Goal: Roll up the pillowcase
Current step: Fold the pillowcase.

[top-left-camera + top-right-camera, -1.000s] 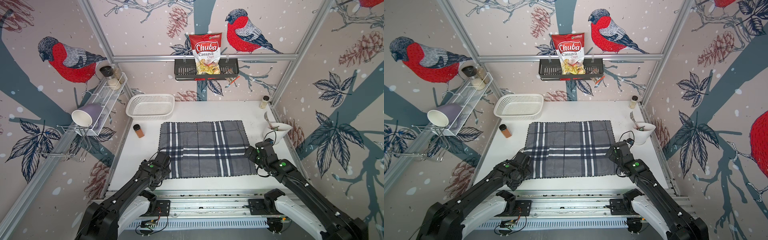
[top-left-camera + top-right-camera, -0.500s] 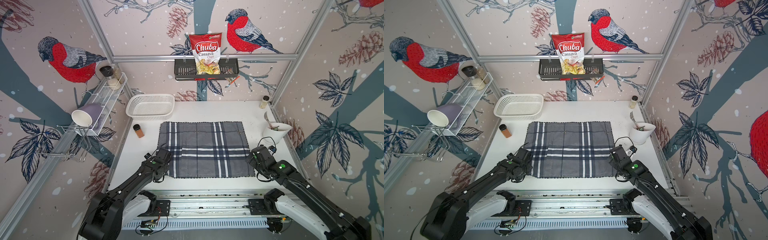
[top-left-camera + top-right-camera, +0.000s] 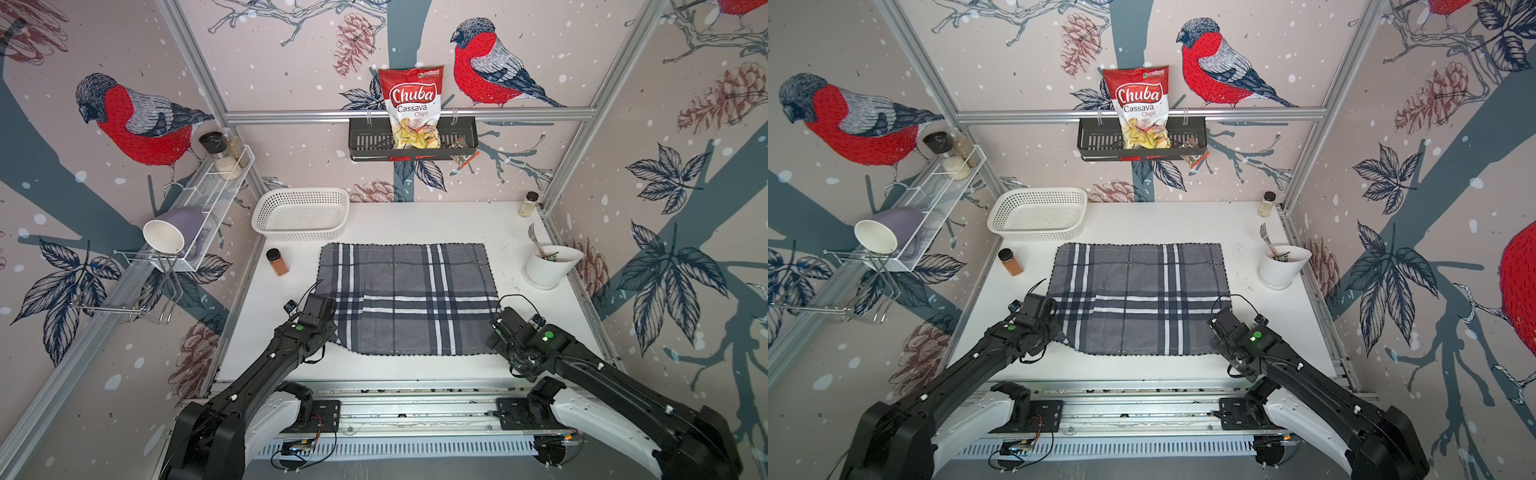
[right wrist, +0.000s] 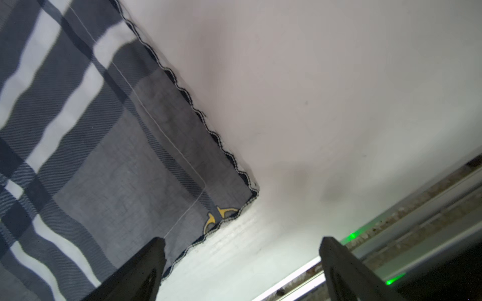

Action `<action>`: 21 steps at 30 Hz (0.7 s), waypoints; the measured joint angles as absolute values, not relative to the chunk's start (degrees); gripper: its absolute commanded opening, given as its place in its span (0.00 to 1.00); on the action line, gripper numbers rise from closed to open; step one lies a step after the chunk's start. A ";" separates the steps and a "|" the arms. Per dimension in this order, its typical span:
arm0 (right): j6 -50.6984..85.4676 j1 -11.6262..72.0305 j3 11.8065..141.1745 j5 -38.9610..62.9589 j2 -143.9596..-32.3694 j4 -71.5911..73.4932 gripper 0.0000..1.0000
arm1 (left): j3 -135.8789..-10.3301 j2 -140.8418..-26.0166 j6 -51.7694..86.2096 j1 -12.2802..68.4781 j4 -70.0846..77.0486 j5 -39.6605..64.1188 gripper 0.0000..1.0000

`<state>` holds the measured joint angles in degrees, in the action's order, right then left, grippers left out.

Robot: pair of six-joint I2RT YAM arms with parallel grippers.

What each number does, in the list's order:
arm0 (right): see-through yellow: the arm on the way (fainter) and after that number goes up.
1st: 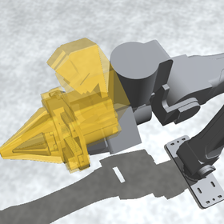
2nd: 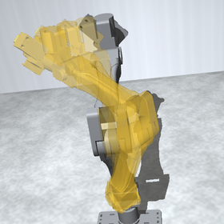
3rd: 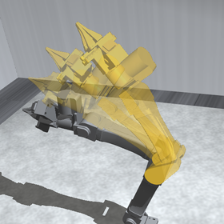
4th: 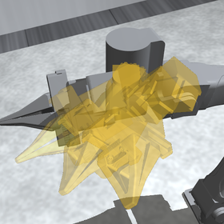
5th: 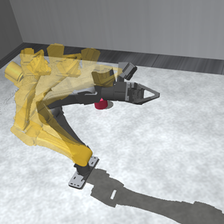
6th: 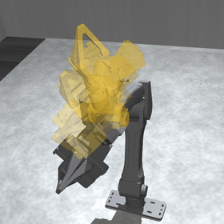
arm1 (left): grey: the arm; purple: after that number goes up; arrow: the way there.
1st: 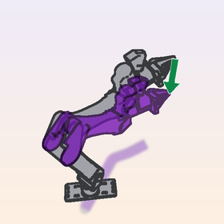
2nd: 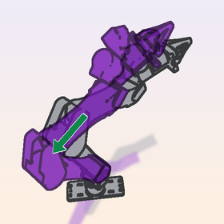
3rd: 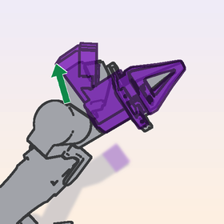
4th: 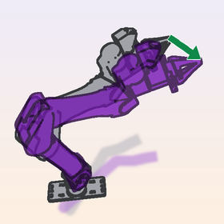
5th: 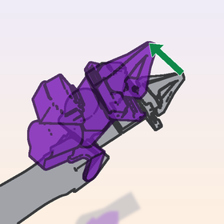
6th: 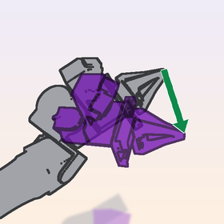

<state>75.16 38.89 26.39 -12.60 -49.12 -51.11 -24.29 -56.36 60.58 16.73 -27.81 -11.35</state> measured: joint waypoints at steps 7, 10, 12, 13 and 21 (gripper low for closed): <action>74.74 37.41 21.61 -8.69 -50.54 -42.94 0.62 | -23.46 -55.59 60.05 16.38 -27.18 -10.48 0.00; 74.67 36.95 20.99 -9.15 -50.09 -41.74 0.67 | -23.03 -55.22 60.05 16.27 -26.83 -10.13 0.00; 74.19 36.49 20.49 -9.72 -49.65 -40.10 0.66 | -22.81 -54.81 60.05 16.21 -26.65 -10.04 0.00; 73.52 36.05 20.14 -10.20 -49.50 -38.76 0.62 | -22.68 -54.52 60.05 16.16 -26.44 -9.85 0.00; 71.70 35.18 18.98 -13.08 -50.41 -33.41 0.21 | -22.11 -51.75 60.05 15.51 -26.22 -9.10 0.00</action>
<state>71.70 35.18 18.98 -13.08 -50.41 -33.41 -22.11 -51.75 60.05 15.51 -26.22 -9.10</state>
